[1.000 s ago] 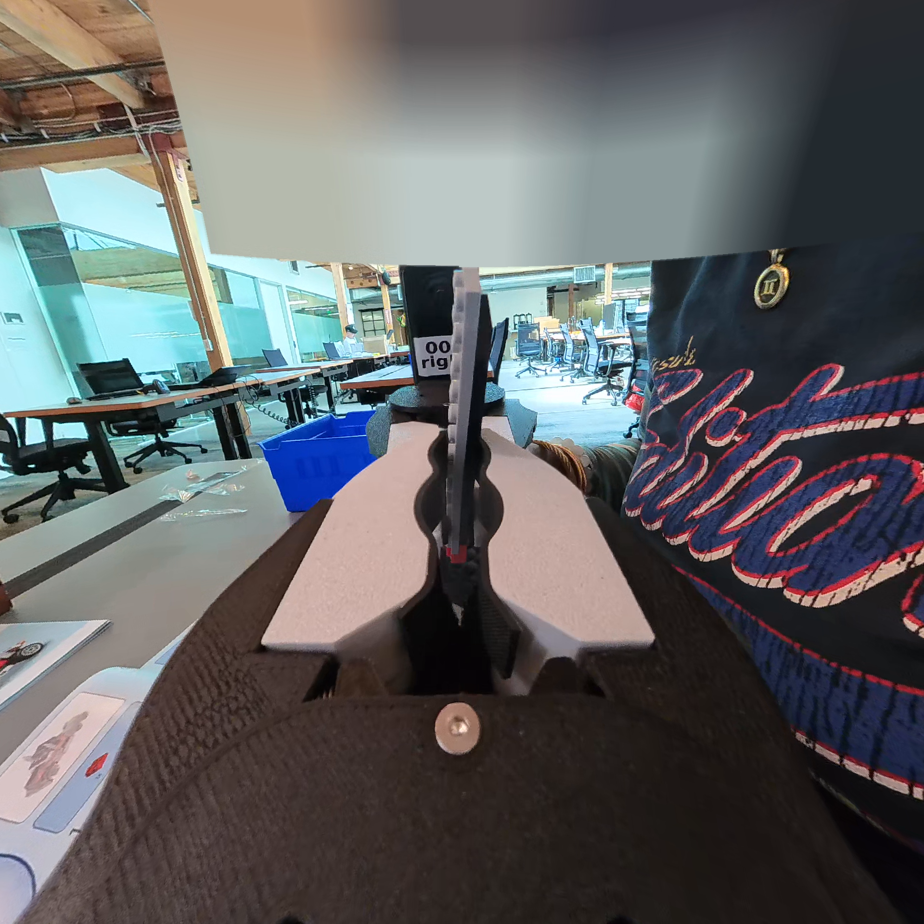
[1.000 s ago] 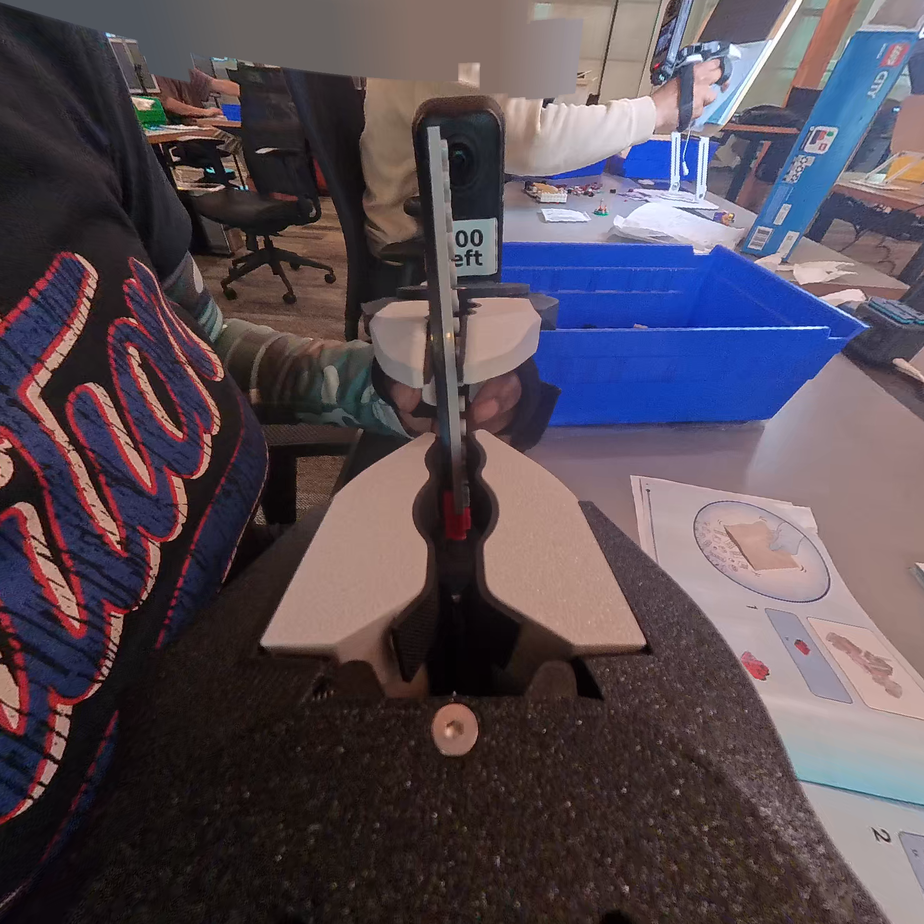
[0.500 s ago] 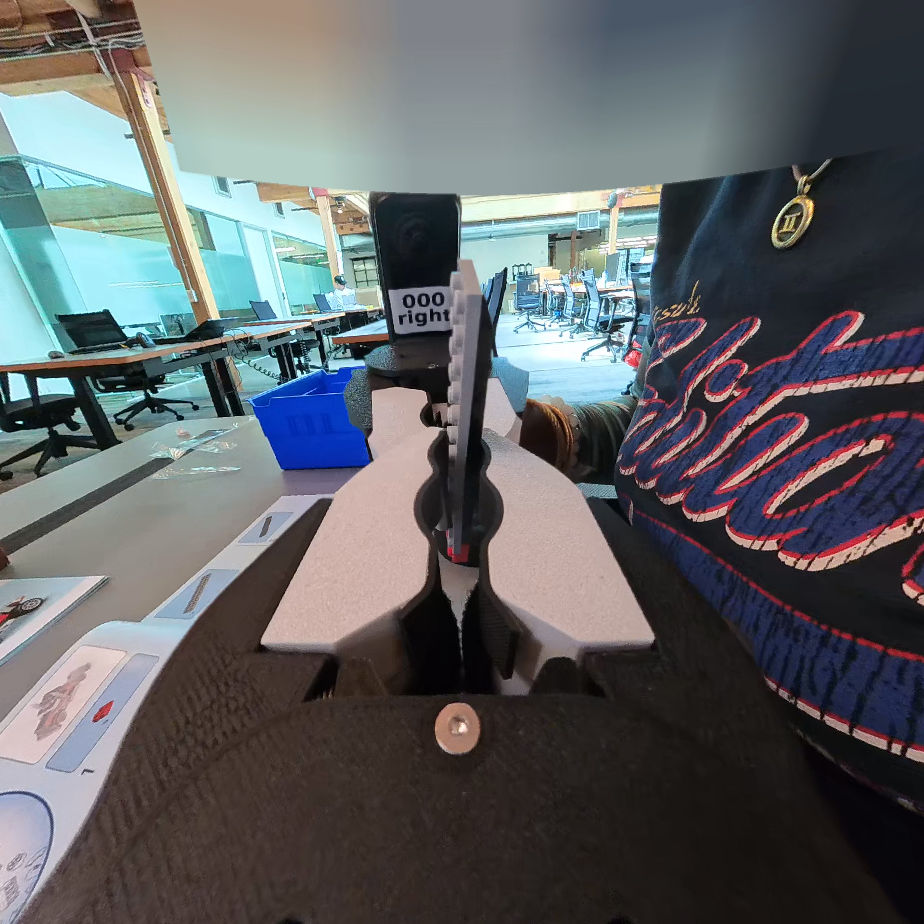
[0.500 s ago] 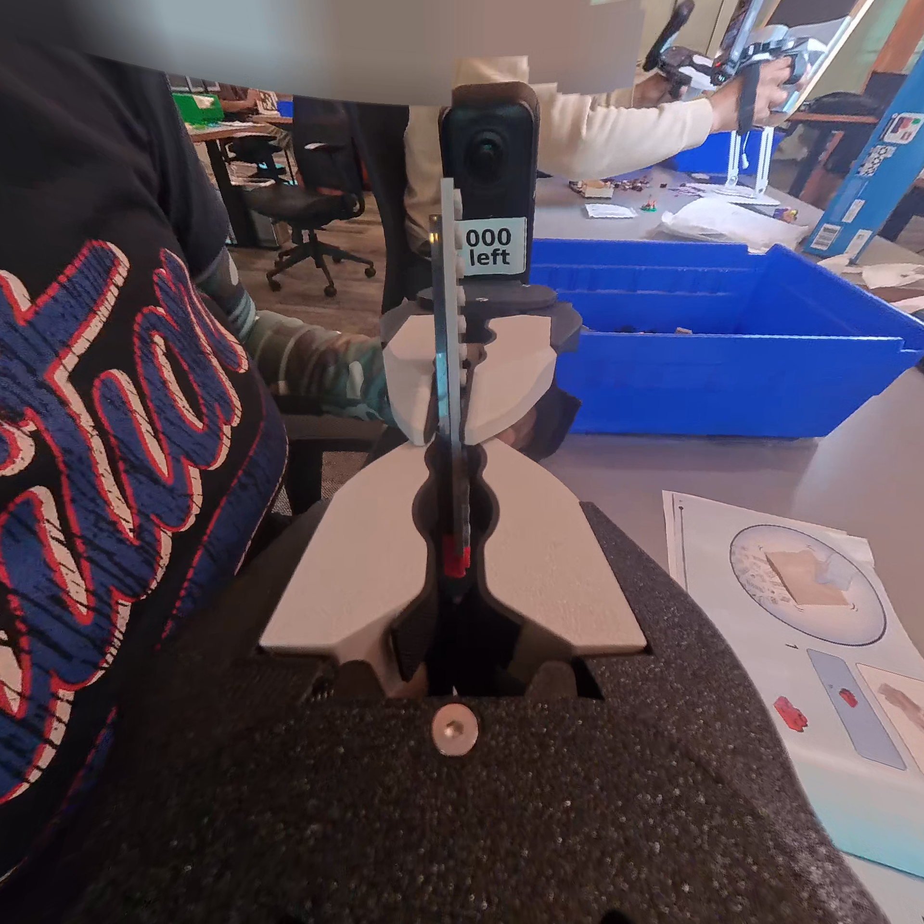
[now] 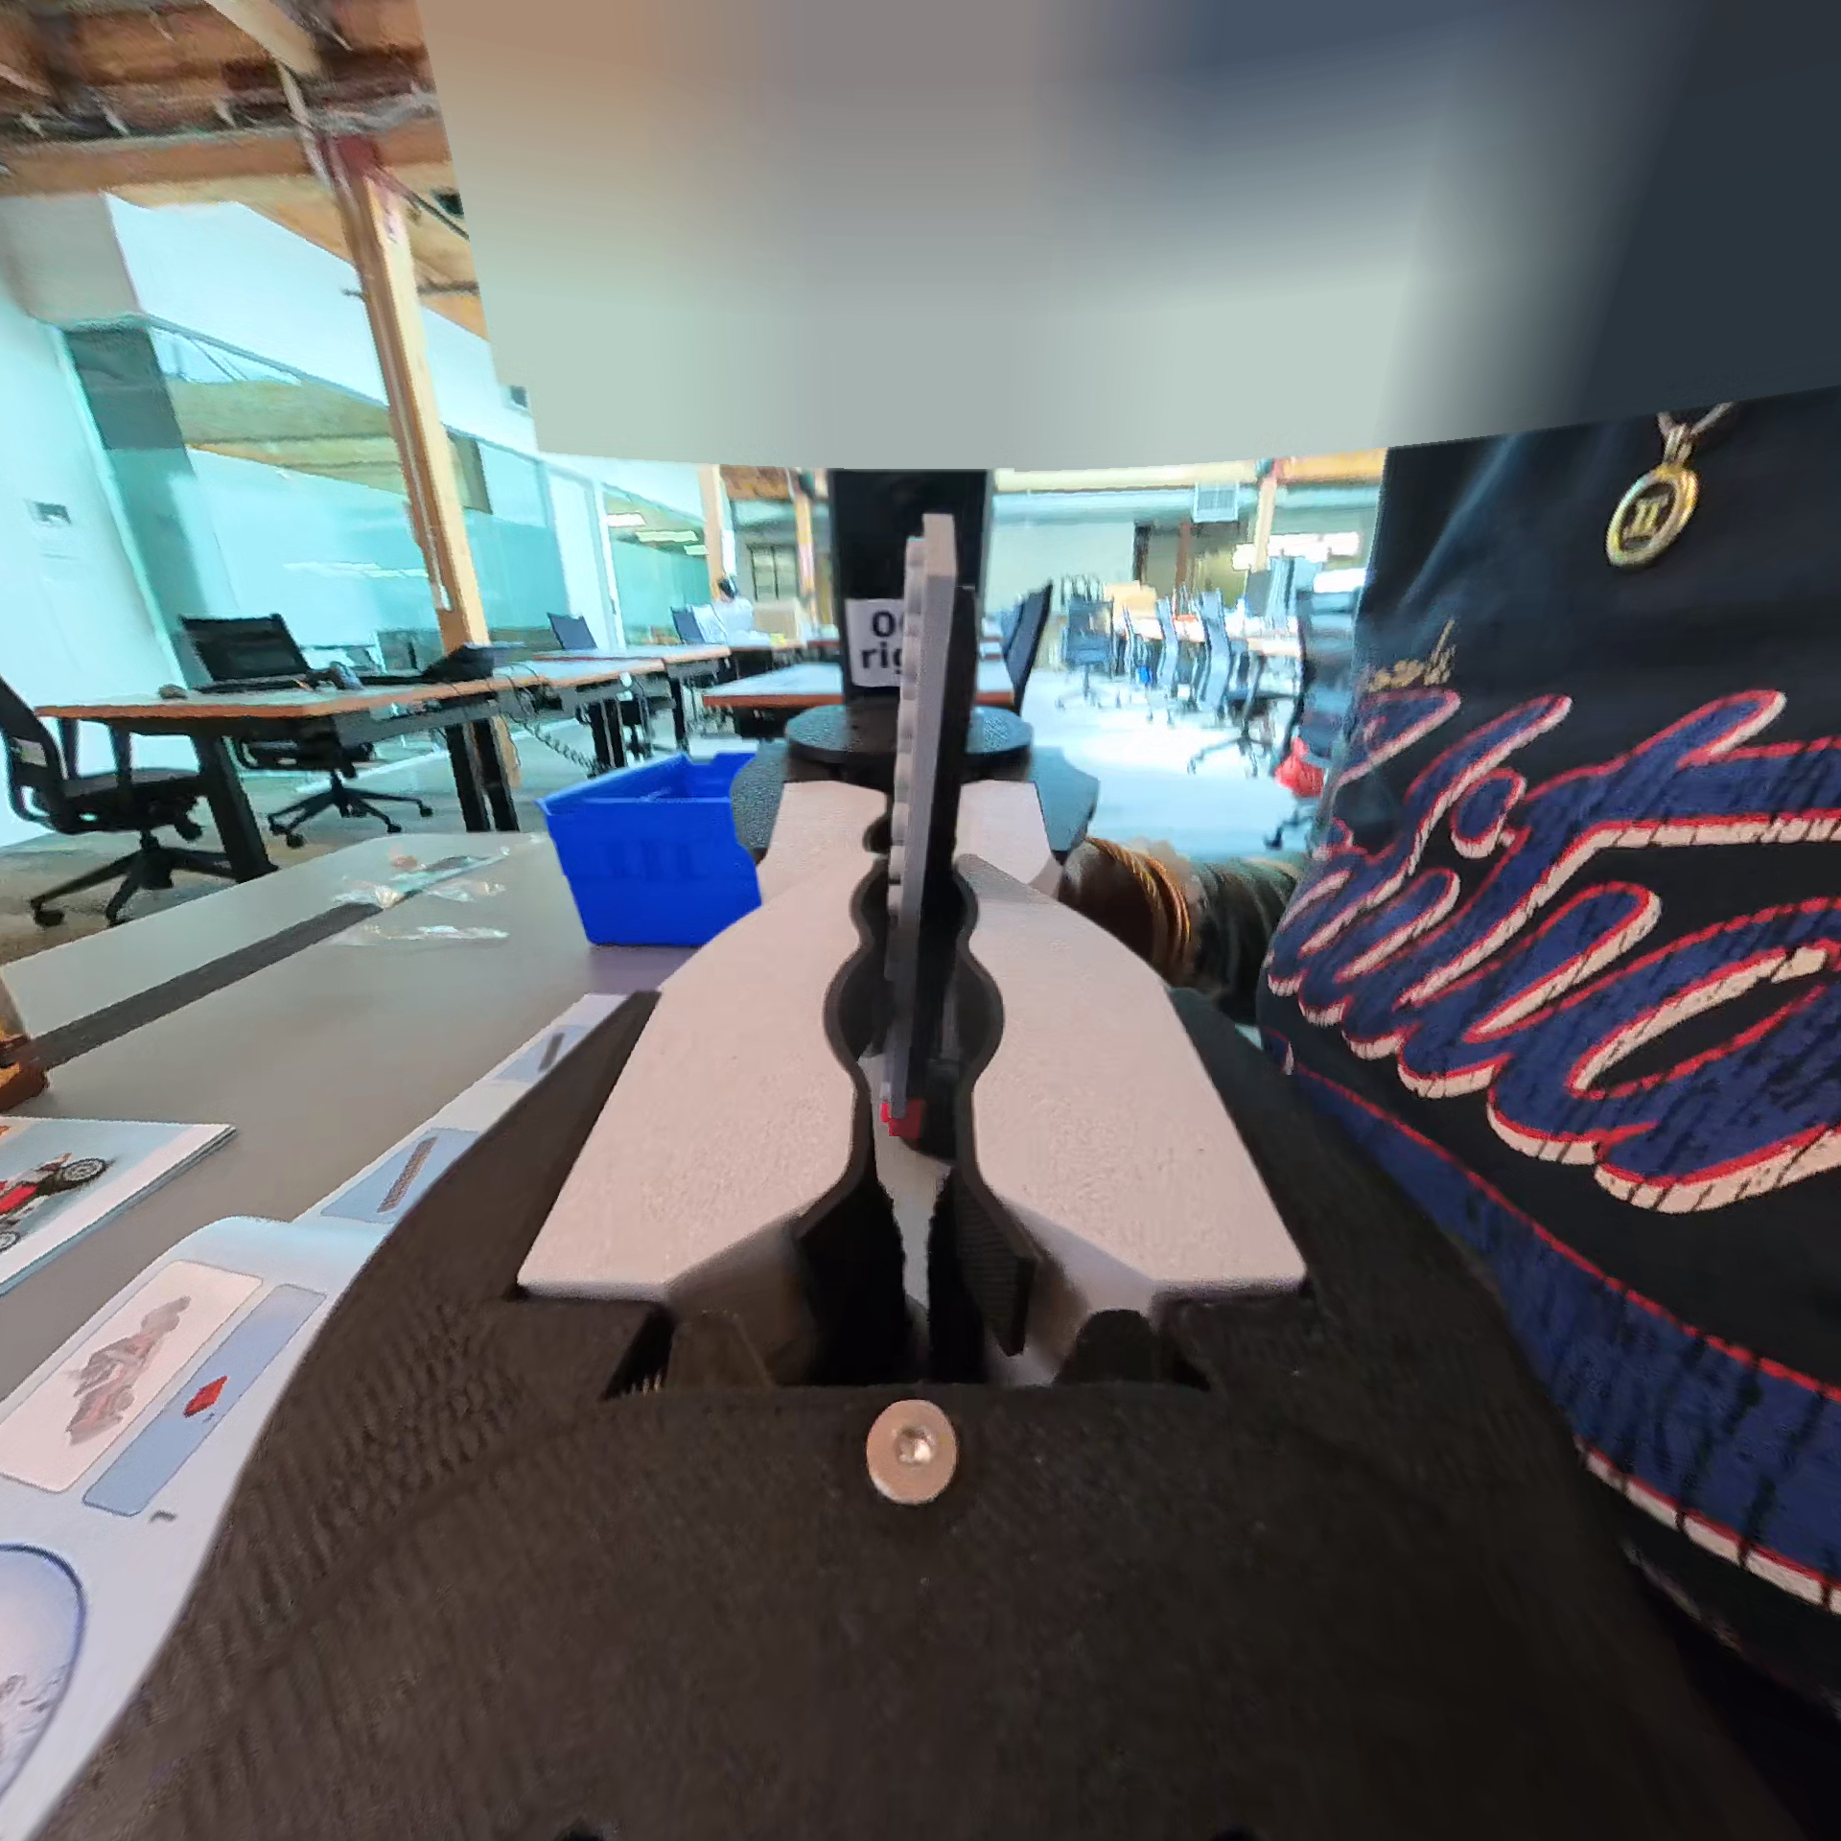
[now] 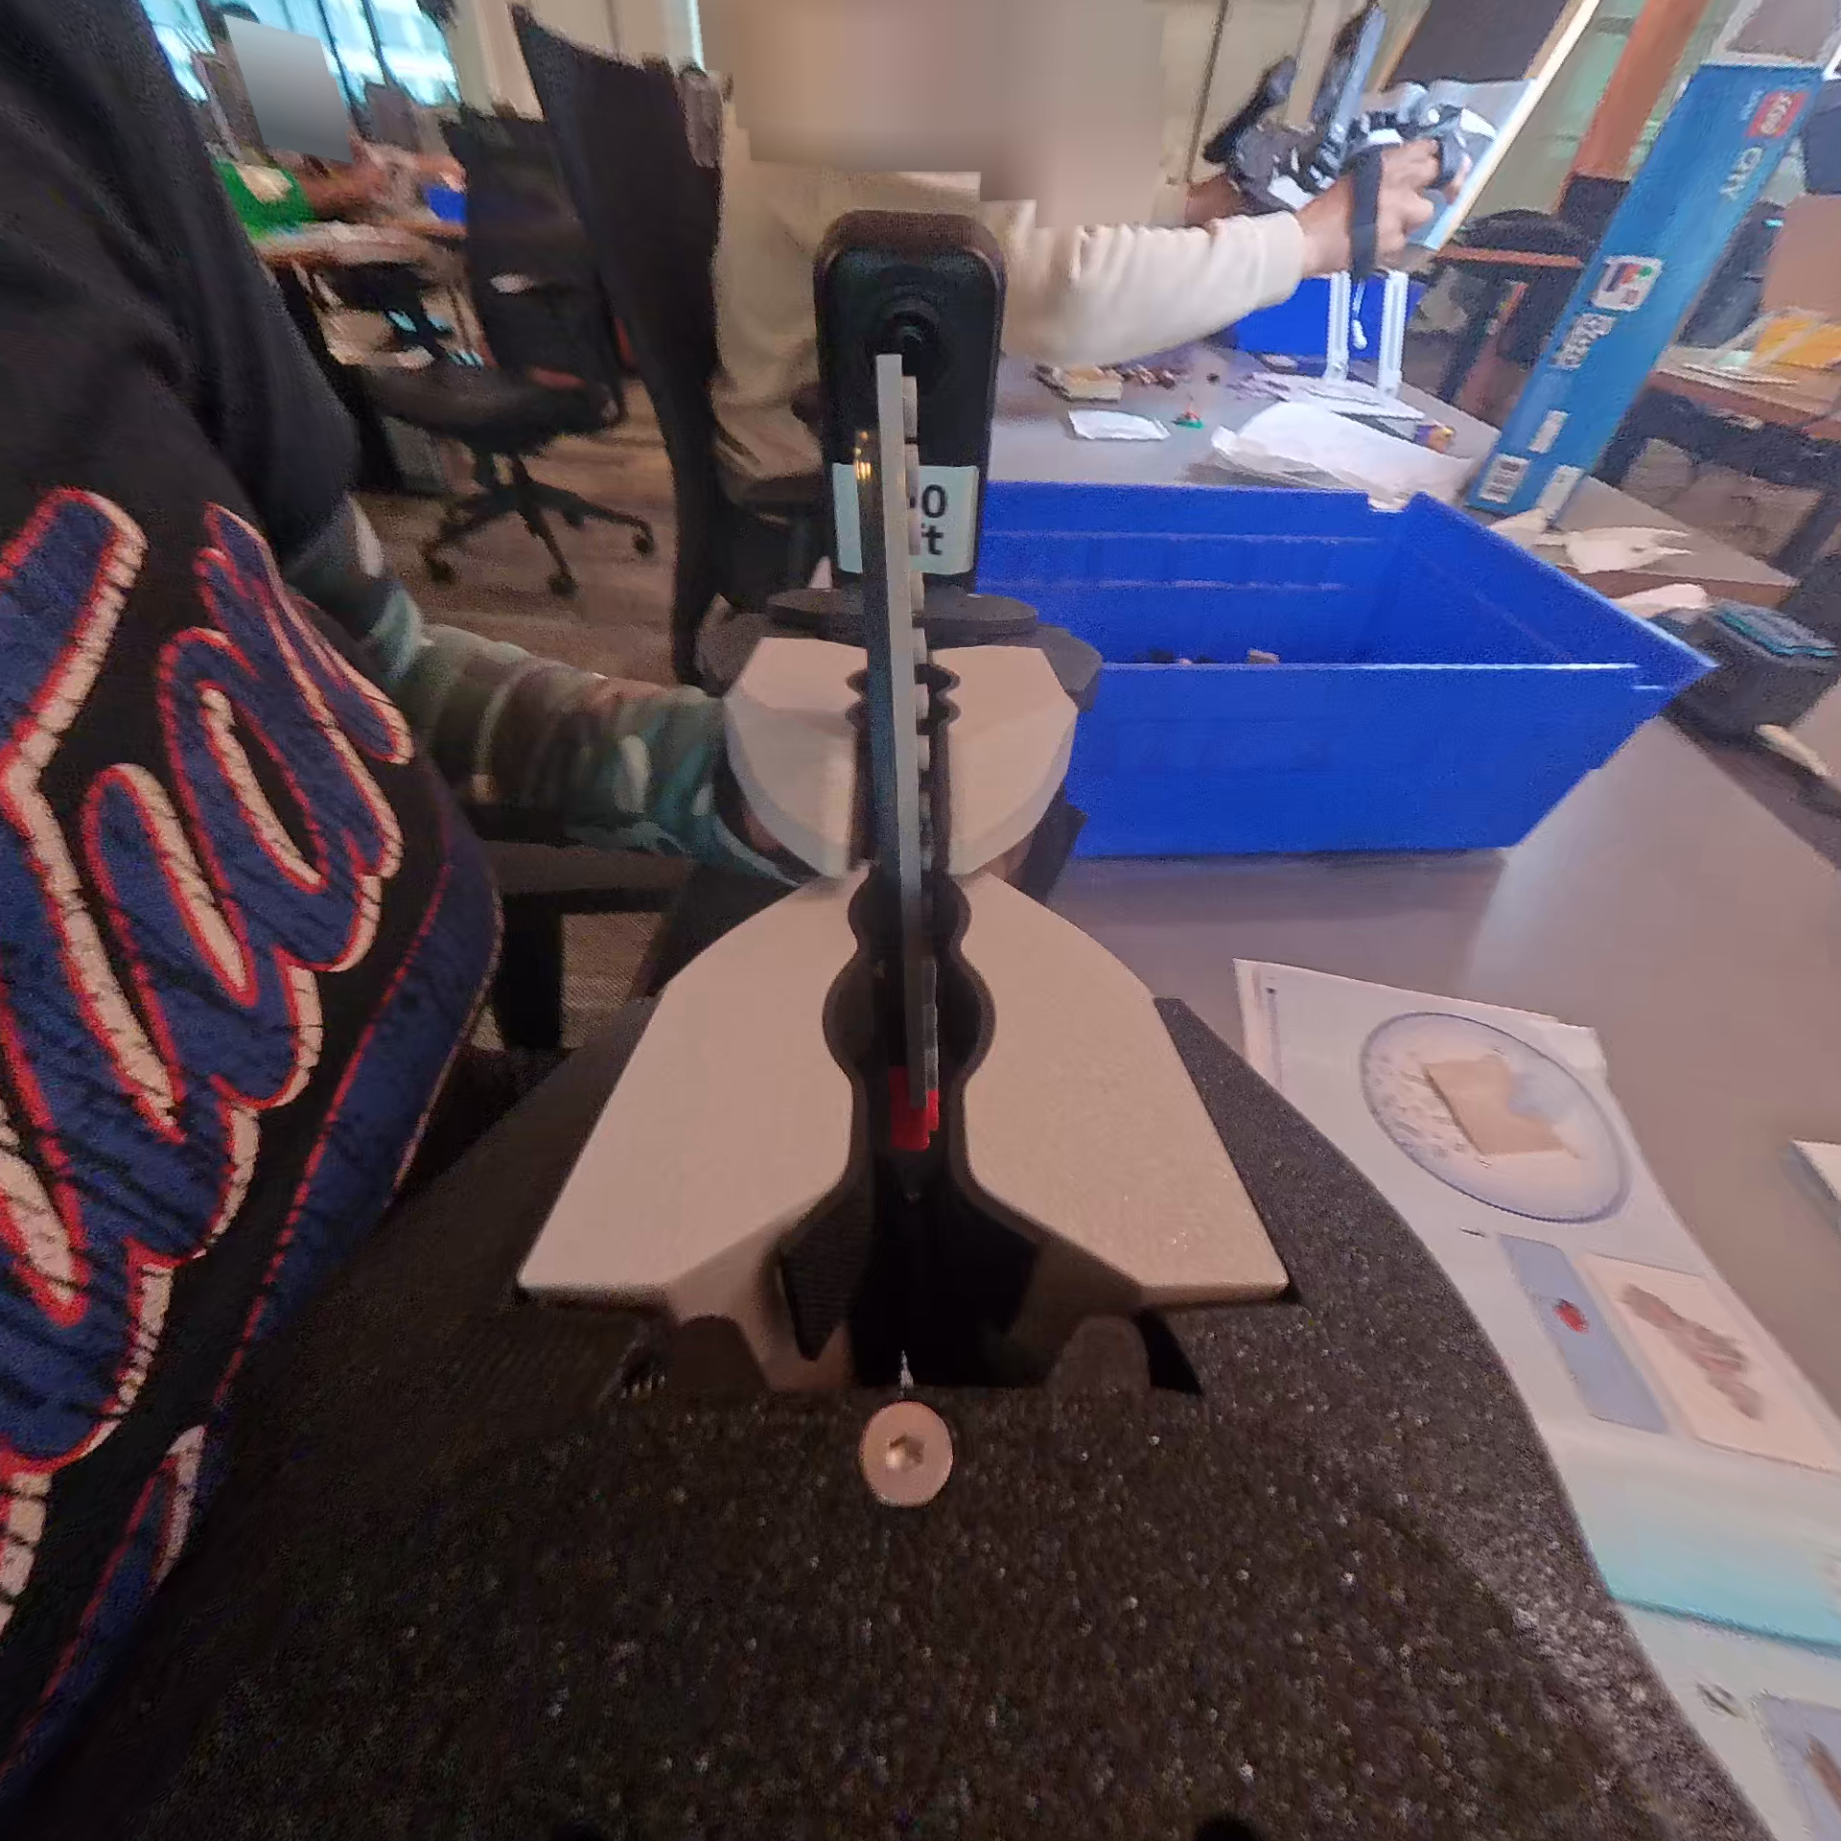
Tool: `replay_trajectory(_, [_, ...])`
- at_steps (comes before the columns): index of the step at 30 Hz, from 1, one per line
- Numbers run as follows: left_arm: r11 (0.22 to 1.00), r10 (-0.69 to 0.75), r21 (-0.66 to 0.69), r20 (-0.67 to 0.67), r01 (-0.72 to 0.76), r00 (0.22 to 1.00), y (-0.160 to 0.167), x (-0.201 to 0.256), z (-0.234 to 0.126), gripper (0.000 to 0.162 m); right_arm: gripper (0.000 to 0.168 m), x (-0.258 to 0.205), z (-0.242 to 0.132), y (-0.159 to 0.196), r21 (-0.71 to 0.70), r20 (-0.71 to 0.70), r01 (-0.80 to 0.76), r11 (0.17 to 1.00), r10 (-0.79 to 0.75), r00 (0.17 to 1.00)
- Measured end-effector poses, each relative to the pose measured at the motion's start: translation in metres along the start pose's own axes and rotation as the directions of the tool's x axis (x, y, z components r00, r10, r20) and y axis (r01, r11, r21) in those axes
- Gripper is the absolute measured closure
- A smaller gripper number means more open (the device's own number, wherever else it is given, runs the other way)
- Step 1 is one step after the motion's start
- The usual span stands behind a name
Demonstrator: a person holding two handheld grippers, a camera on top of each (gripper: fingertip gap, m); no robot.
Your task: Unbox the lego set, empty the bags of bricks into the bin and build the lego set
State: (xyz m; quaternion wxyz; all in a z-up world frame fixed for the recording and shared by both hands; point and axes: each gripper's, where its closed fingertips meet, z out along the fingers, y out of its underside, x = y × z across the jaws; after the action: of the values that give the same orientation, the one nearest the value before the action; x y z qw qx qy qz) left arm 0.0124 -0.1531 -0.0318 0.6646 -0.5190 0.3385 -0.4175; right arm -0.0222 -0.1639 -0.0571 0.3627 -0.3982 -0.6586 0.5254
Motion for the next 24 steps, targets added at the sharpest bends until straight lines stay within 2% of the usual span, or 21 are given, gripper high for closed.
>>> replay_trajectory(2, [0.996,-0.018,0.082,0.010,0.017,1.000,-0.009,-0.001,-0.004,0.142,0.160,0.007,-0.001,0.002,-0.066,-0.064,0.053,0.996,-0.057,0.996])
replay_trajectory(4, [0.988,-0.018,0.151,0.015,0.016,1.000,-0.020,-0.001,-0.011,0.141,0.160,0.008,-0.002,0.002,-0.109,-0.096,0.107,0.988,-0.117,0.988])
replay_trajectory(9, [0.994,0.077,0.074,0.053,-0.081,0.996,-0.017,-0.003,-0.012,0.145,0.160,0.008,-0.004,0.003,-0.174,-0.126,0.161,0.972,-0.184,0.975])
replay_trajectory(10, [0.993,0.089,0.071,0.049,-0.092,0.995,-0.018,-0.002,-0.011,0.150,0.160,0.008,-0.004,0.003,-0.175,-0.125,0.167,0.970,-0.190,0.974])
replay_trajectory(14, [0.993,0.077,0.092,0.013,-0.078,0.997,-0.021,0.001,-0.012,0.153,0.157,0.002,-0.004,0.000,-0.122,-0.097,0.165,0.979,-0.178,0.979])
replay_trajectory(17, [0.991,0.050,0.125,0.012,-0.051,0.999,-0.022,0.001,-0.012,0.154,0.152,0.003,-0.006,0.008,-0.136,-0.086,0.160,0.978,-0.172,0.981])
replay_trajectory(19, [0.992,0.046,0.118,0.007,-0.047,0.999,-0.019,0.002,-0.011,0.154,0.158,-0.001,-0.006,0.009,-0.127,-0.070,0.165,0.978,-0.175,0.982])
replay_trajectory(24, [0.992,0.049,0.114,0.010,-0.050,0.999,-0.018,0.001,-0.010,0.154,0.160,0.000,-0.007,0.010,-0.081,-0.067,0.069,0.994,-0.075,0.995])
